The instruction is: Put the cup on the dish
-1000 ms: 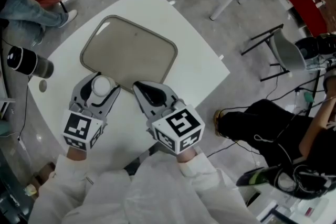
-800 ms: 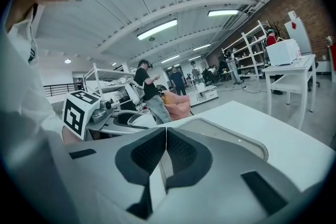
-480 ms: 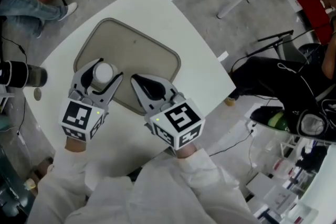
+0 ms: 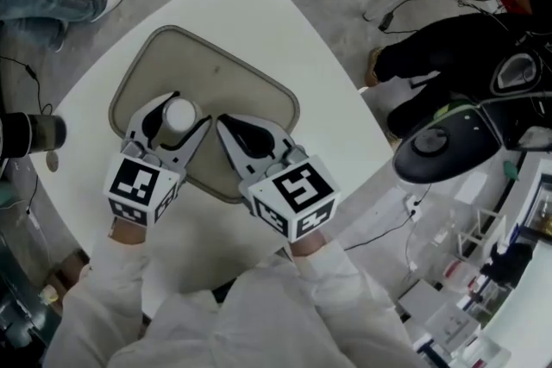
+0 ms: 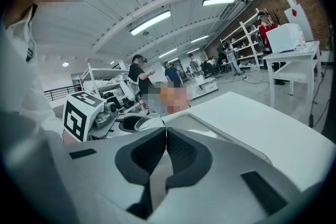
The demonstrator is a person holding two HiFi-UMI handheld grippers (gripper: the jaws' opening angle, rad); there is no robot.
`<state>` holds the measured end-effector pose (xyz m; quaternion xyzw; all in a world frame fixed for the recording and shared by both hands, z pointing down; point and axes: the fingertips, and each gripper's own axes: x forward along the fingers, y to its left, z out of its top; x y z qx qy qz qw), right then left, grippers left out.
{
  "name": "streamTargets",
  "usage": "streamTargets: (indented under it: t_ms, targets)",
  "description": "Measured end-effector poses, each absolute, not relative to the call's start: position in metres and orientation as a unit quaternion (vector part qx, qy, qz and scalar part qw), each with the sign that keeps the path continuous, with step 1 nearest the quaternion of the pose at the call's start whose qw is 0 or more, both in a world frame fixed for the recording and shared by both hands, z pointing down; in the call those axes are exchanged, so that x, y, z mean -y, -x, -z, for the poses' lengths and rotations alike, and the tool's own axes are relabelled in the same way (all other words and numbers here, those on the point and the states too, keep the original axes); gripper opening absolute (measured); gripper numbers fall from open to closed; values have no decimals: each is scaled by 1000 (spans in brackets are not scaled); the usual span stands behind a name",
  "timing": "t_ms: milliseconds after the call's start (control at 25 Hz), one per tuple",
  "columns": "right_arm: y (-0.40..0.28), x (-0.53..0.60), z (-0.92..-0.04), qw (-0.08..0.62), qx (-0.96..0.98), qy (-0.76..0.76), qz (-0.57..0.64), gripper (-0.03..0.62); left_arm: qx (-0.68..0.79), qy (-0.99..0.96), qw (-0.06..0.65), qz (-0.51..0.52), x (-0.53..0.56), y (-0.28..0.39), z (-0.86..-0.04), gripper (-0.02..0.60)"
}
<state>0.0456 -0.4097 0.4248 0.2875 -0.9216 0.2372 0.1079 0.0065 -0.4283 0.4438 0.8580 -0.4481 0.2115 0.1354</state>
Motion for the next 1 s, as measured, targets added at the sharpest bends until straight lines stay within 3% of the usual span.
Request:
streamTargets:
  t_ms: [1000]
  targets:
    - [-55, 411, -459, 123, 911, -287, -269, 14, 432, -860, 174, -207, 433, -15, -488, 275]
